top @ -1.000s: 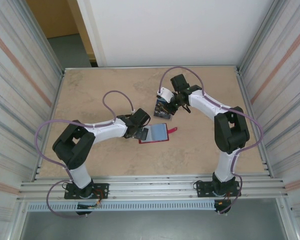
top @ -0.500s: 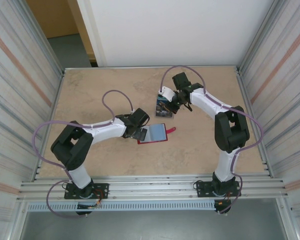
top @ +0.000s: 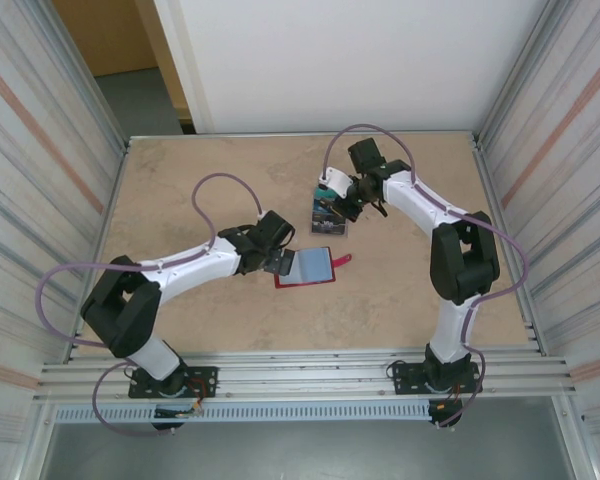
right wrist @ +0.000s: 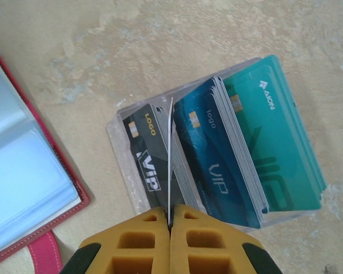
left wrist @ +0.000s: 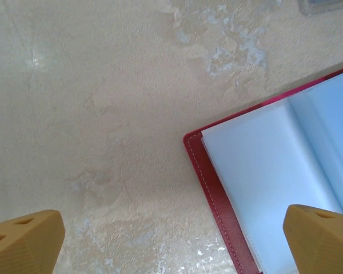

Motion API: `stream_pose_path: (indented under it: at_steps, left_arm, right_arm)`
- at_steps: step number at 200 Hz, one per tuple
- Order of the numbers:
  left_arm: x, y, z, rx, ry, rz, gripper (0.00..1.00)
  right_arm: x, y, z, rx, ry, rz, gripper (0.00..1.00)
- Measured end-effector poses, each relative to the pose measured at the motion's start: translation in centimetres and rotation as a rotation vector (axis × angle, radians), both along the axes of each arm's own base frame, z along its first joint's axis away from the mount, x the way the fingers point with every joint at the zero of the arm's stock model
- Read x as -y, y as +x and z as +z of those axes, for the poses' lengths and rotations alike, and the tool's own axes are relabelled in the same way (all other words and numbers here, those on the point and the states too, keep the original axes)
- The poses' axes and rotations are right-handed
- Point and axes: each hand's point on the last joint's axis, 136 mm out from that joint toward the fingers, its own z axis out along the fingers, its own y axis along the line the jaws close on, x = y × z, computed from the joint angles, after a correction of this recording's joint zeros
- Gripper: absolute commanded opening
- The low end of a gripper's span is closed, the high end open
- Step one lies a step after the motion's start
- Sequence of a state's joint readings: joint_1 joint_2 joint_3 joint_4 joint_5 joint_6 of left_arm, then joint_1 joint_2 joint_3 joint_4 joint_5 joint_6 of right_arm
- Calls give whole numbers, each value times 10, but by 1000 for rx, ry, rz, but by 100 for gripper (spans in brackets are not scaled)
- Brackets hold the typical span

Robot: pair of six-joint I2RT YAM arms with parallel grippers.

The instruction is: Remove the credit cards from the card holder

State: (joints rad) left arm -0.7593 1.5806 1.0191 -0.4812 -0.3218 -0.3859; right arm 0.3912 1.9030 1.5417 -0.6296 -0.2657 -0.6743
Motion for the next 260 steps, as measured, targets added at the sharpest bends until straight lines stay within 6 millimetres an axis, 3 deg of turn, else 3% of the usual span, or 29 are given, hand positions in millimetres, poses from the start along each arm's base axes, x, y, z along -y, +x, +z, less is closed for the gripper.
stream_pose_path:
  at_steps: [68,179,189,222,260]
  left_arm:
    - [-3,-3,0,-10,8,4,99]
    - [-7,-1,3,-6,1,22,99]
    - [-8,-1,4,-4,-1,24,99]
    - [-9,-2,7,-3,-3,24,99]
    - [-10,-3,7,-7,1,25,99]
  right_arm:
    - [0,0,-23,-62,-11,20,0]
    - [-5,-12,-34,-139,-28,78,2]
    - [-6,-13,-35,-145,-33,86,4]
    - [-9,-12,-41,-158,-54,98,27]
    - [-8,-13,-44,-166,-68,90,33]
